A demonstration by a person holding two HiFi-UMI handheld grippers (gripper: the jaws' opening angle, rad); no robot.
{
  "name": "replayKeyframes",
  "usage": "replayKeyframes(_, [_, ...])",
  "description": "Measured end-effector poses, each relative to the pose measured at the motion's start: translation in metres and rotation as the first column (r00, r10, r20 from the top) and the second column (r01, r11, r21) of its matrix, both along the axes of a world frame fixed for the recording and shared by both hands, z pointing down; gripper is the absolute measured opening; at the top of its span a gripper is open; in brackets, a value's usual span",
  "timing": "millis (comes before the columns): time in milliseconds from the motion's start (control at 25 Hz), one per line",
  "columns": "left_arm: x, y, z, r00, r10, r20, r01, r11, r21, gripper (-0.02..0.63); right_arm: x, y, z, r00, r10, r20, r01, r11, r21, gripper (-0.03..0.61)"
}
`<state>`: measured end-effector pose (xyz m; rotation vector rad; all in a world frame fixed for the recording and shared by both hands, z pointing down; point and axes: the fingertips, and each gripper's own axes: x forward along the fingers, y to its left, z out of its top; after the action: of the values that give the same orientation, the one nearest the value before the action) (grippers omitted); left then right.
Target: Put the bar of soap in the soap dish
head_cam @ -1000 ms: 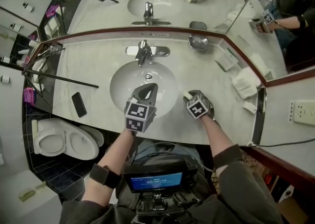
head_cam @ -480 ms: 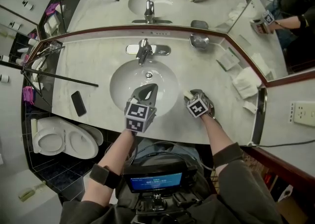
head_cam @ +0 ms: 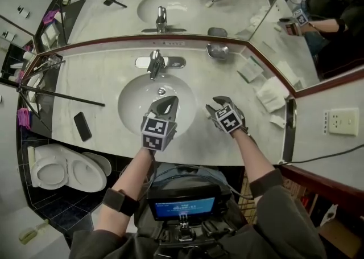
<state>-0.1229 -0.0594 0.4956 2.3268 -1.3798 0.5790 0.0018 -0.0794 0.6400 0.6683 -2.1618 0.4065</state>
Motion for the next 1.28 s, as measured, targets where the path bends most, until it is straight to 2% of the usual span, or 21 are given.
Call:
replayKeyframes(160, [0.012, -0.007, -0.006, 1.0, 0.021, -0.021, -0.021, 1.0, 0.019, 0.002, 0.019, -0.03, -0.047, 0.993, 0.088, 0.084, -0.096, 0.991, 0.089, 0.069])
replayKeyframes(280, [0.024, -0.01, -0.009, 0.999, 0.041, -0.035, -0.04, 0.999, 0.029, 0.002, 0.033, -0.042, -0.089, 0.975, 0.159, 0.158, -0.18, 0.975, 0.131, 0.021])
replayKeyframes(480, [0.036, -0.011, -0.009, 0.997, 0.068, -0.043, -0.067, 0.997, 0.033, 0.002, 0.049, -0.039, -0.14, 0.932, 0.227, 0.282, -0.277, 0.949, 0.153, 0.017])
replayKeyframes(800, [0.047, -0.007, -0.011, 0.994, 0.097, -0.04, -0.095, 0.994, 0.047, 0.002, 0.082, -0.014, -0.15, 0.881, 0.317, 0.352, -0.381, 0.916, 0.126, 0.017])
replayKeyframes(920, [0.048, -0.005, -0.014, 0.993, 0.118, -0.029, -0.117, 0.991, 0.059, 0.0, 0.09, -0.006, -0.145, 0.874, 0.338, 0.348, -0.397, 0.91, 0.114, 0.017])
replayKeyframes(1040, [0.049, -0.001, -0.016, 0.991, 0.126, -0.05, -0.123, 0.991, 0.057, 0.001, 0.094, -0.001, -0.139, 0.874, 0.349, 0.338, -0.404, 0.909, 0.106, 0.018])
replayKeyframes(1280, [0.044, 0.001, -0.015, 0.993, 0.103, -0.051, -0.101, 0.994, 0.05, 0.002, 0.091, 0.005, -0.129, 0.891, 0.336, 0.307, -0.383, 0.917, 0.109, 0.018])
